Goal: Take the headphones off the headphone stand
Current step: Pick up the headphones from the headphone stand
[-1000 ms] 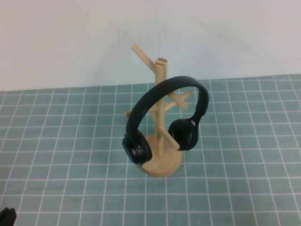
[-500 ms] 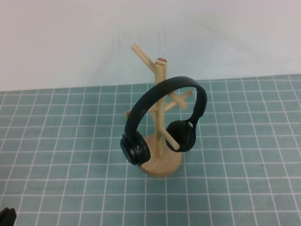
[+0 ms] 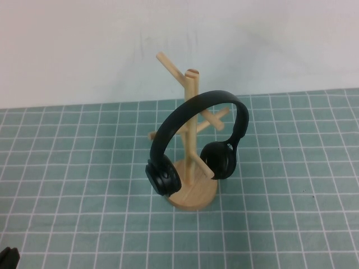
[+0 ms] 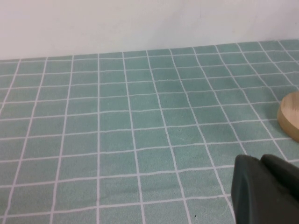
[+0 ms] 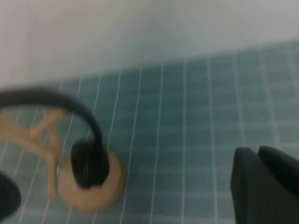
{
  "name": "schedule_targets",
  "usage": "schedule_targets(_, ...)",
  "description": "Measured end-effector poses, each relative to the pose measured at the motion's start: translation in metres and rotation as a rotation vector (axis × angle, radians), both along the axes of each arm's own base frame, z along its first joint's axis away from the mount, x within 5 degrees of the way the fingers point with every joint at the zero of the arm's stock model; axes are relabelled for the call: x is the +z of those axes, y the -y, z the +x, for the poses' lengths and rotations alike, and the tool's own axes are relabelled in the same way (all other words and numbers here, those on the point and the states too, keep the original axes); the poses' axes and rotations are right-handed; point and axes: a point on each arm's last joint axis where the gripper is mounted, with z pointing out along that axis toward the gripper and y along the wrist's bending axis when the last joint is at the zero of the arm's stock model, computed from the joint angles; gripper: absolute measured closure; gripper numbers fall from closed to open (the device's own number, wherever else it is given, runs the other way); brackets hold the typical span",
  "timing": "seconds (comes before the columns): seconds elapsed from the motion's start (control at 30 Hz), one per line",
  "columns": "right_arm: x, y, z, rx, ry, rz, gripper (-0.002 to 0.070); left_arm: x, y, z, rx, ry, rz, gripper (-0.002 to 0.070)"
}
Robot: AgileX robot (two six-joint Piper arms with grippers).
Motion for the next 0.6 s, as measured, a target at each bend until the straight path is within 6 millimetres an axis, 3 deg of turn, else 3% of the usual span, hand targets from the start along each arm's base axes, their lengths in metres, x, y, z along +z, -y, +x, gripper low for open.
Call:
schedule_targets(0.2, -0.041, -0.038, 0.039, 0.297, -0.037, -0.189, 0.0643, 0.000, 0.000, 0.000, 0.000, 0.000, 0.000, 0.0680)
schedule_targets(0.27, -0.048, -0.052, 0.047, 0.345, 0.011, -0.244, 0.0576, 0.000, 0.000, 0.000, 0.000, 0.000, 0.000, 0.0680)
schedule_targets(0.43, -0.051, -0.080, 0.066, 0.326, 0.238, -0.409, 0.0293, 0.000, 0.000, 0.000, 0.000, 0.000, 0.000, 0.0680)
schedule_targets(0.5, -0.052, -0.090, 0.069, 0.322, 0.317, -0.476, 0.0238, 0.000, 0.000, 0.000, 0.000, 0.000, 0.000, 0.0680)
schedule_targets(0.6, -0.053, -0.105, 0.073, 0.311, 0.418, -0.552, 0.0227, 0.000, 0.000, 0.000, 0.000, 0.000, 0.000, 0.0680)
